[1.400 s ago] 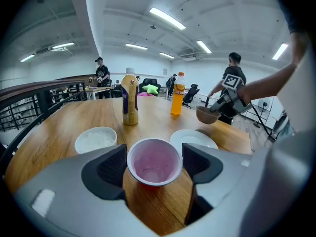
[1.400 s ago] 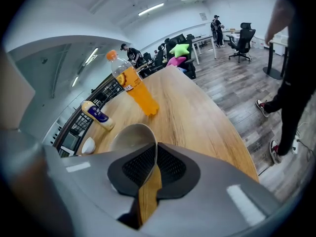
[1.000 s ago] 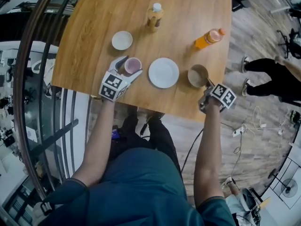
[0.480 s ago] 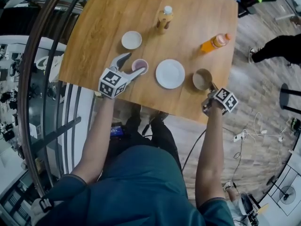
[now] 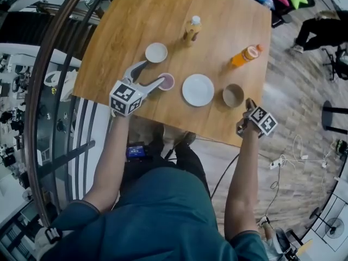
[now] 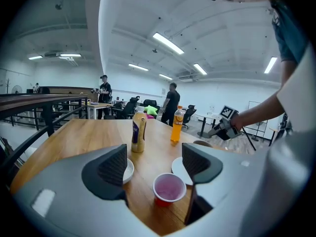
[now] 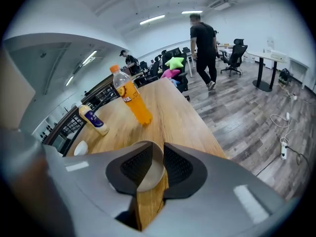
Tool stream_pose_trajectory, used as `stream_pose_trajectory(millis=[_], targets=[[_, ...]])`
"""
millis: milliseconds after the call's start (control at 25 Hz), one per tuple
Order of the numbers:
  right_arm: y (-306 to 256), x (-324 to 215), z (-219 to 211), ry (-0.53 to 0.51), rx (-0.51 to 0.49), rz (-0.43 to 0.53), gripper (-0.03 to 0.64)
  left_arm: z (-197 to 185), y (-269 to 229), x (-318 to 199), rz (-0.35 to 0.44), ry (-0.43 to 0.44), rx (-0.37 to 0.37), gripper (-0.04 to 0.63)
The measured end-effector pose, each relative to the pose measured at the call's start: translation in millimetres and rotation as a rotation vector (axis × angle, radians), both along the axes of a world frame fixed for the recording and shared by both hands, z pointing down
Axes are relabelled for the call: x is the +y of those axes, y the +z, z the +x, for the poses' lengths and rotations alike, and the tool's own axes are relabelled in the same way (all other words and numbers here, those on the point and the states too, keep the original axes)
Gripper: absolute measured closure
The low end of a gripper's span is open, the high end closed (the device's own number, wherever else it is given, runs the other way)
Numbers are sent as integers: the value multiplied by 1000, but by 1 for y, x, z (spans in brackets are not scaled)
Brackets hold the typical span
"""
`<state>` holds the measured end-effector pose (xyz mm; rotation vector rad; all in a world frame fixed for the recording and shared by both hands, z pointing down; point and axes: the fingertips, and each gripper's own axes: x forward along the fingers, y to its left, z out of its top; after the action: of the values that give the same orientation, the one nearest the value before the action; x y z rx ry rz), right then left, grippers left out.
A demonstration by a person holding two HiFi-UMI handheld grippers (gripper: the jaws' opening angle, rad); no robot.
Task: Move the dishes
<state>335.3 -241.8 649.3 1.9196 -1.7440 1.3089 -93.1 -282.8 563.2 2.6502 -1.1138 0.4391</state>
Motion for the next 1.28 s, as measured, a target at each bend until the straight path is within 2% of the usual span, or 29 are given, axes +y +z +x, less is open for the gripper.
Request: stream_pose_trajectory(millis=[320,680,1080,1280], targets=[[-80,-2,-18,-49,69,178,563,-11,-47,7,69,-23,54,276],[-199,5,-75,-201,54,423,563,-11,-124,25,97,-36,221,290],[-293,17,-138,-358,69,611,563,7,-187,35,145,40,329,334],[-333,29,-162,-433,104,694,565,24,-212,44,159,119,360,353]])
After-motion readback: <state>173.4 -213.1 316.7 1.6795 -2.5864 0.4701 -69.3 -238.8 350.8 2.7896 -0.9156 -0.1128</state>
